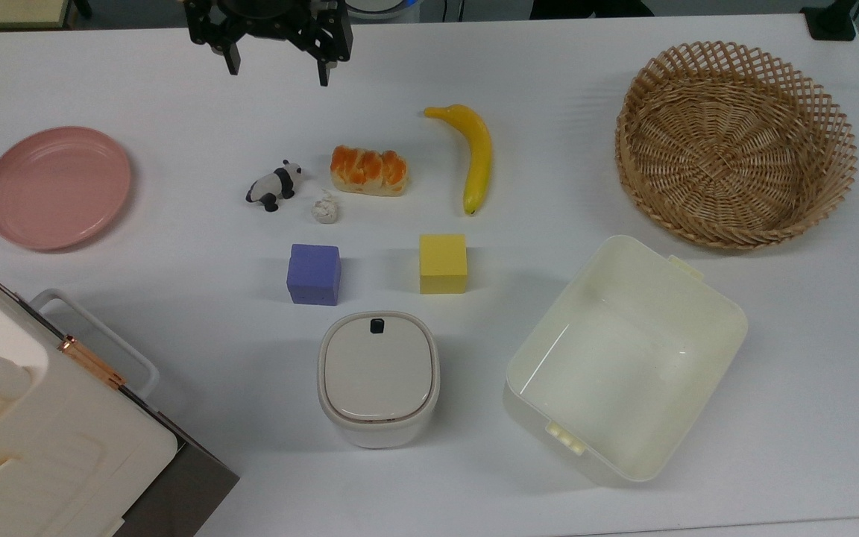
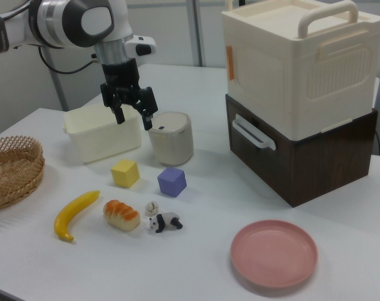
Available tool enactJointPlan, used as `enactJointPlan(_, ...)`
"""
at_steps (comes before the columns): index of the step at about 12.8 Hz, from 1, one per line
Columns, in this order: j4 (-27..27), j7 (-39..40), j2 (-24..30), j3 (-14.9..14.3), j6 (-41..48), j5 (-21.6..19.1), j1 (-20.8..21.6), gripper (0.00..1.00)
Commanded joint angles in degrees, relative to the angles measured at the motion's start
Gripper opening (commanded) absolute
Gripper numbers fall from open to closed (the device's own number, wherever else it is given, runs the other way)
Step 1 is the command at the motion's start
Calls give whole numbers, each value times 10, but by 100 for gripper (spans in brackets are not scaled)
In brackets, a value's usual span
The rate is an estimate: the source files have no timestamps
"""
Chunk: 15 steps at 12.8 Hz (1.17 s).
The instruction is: Put the bread in the basket
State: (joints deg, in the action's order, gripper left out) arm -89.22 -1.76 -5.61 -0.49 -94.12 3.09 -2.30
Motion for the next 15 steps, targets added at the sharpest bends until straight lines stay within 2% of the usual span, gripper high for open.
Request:
enactJointPlan(1,0,3,12,-9,13,7,1,100)
enactJointPlan(15,0,2,14,-11,11,0,-2,100)
